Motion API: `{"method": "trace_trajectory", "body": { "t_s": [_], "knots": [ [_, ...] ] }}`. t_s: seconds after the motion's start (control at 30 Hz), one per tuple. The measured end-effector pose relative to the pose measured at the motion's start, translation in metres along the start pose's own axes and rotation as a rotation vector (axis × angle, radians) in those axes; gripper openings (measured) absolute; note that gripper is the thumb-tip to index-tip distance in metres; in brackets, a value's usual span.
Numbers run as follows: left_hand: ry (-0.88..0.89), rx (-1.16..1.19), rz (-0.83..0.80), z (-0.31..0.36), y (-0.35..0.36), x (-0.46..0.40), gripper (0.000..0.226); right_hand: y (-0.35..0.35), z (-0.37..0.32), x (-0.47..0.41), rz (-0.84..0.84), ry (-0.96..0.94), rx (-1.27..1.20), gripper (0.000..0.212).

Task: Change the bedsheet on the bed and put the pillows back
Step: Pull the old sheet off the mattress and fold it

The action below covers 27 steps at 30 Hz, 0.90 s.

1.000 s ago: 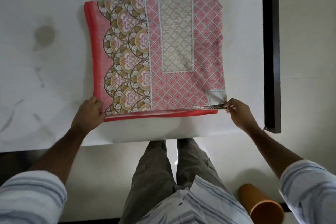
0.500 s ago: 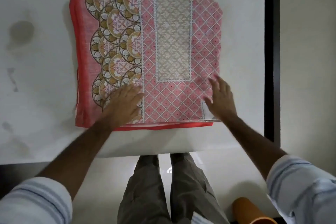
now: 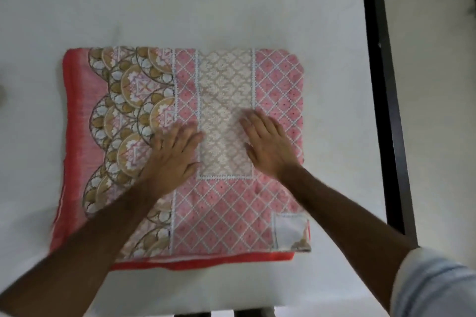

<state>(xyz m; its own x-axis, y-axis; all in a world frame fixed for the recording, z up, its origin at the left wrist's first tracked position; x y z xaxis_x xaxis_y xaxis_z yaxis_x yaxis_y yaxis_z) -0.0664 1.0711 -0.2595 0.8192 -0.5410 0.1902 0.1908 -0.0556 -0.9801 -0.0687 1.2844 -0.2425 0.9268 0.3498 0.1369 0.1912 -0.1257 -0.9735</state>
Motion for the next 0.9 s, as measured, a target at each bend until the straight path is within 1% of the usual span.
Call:
{"method": "trace_trajectory", "body": {
  "t_s": [0.07, 0.1, 0.13, 0.2, 0.27, 0.33, 0.4, 0.47, 0.5, 0.57, 0.6, 0.67, 0.7, 0.73, 0.77, 0.8, 0.83, 0.9],
  "knots": [
    [0.003, -0.013, -0.122, 0.003, 0.007, -0.041, 0.11, 0.015, -0.003, -0.039, -0.052, -0.198, 0.099, 0.064],
    [-0.001, -0.03, -0.184, 0.004, 0.01, -0.057, 0.127, 0.021, 0.004, -0.053, -0.073, -0.23, 0.147, 0.066],
    [-0.01, -0.048, -0.23, 0.003, 0.014, -0.07, 0.14, 0.026, 0.021, -0.064, -0.079, -0.191, 0.16, 0.068],
    [-0.023, -0.091, -0.299, 0.005, 0.018, -0.084, 0.154, 0.026, 0.072, -0.079, -0.026, 0.042, 0.081, 0.075],
    [-0.025, -0.091, -0.367, 0.006, 0.019, -0.092, 0.161, 0.022, 0.118, -0.083, 0.039, 0.28, -0.003, 0.079],
    [-0.035, -0.013, -0.442, 0.005, 0.021, -0.097, 0.164, 0.02, 0.143, -0.087, 0.033, 0.405, -0.073, 0.081],
    [-0.017, 0.087, -0.47, -0.002, 0.02, -0.1, 0.156, 0.018, 0.158, -0.094, 0.019, 0.466, -0.097, 0.081],
    [0.008, 0.11, -0.426, -0.016, 0.011, -0.106, 0.137, 0.017, 0.167, -0.1, 0.008, 0.49, -0.092, 0.081],
    [-0.013, 0.088, -0.381, -0.029, 0.007, -0.108, 0.128, 0.014, 0.167, -0.103, 0.027, 0.49, -0.061, 0.08],
    [-0.146, 0.073, -0.294, -0.063, 0.004, -0.111, 0.112, 0.005, 0.149, -0.106, 0.124, 0.424, 0.013, 0.072],
    [-0.219, 0.087, -0.257, -0.081, 0.003, -0.11, 0.103, 0.0, 0.126, -0.11, 0.18, 0.326, 0.014, 0.067],
    [-0.294, 0.068, -0.177, -0.108, 0.005, -0.104, 0.084, 0.003, 0.057, -0.121, 0.211, -0.007, -0.027, 0.063],
    [-0.298, 0.034, -0.133, -0.118, 0.004, -0.099, 0.077, 0.01, 0.02, -0.125, 0.181, -0.181, -0.02, 0.06],
    [-0.298, 0.004, -0.096, -0.128, 0.006, -0.094, 0.073, 0.021, -0.009, -0.129, 0.139, -0.302, 0.006, 0.059],
    [-0.302, -0.011, -0.061, -0.137, 0.008, -0.088, 0.071, 0.029, -0.024, -0.134, 0.108, -0.345, 0.043, 0.061],
    [-0.317, -0.011, -0.022, -0.146, 0.009, -0.081, 0.069, 0.035, -0.026, -0.141, 0.093, -0.315, 0.065, 0.063],
    [-0.351, 0.005, 0.016, -0.158, 0.011, -0.072, 0.068, 0.035, -0.018, -0.148, 0.1, -0.246, 0.065, 0.065],
    [-0.472, 0.035, 0.063, -0.185, 0.015, -0.05, 0.066, 0.029, 0.01, -0.158, 0.15, -0.083, 0.061, 0.068]
  ]
}}
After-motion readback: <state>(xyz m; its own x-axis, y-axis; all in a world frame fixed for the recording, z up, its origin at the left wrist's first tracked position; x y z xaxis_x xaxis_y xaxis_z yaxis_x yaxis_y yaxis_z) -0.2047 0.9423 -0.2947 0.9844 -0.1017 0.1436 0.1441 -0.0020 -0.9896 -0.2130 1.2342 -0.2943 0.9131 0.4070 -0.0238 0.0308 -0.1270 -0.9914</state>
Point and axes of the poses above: each hand's wrist, its own x-axis away from the middle knuckle, its own y-axis out of the palm, z = x × y, the point moved 8 cm from there along -x, towards the middle knuckle, and after that the axes turned 4 degrees about z, right-handed, at the moved point
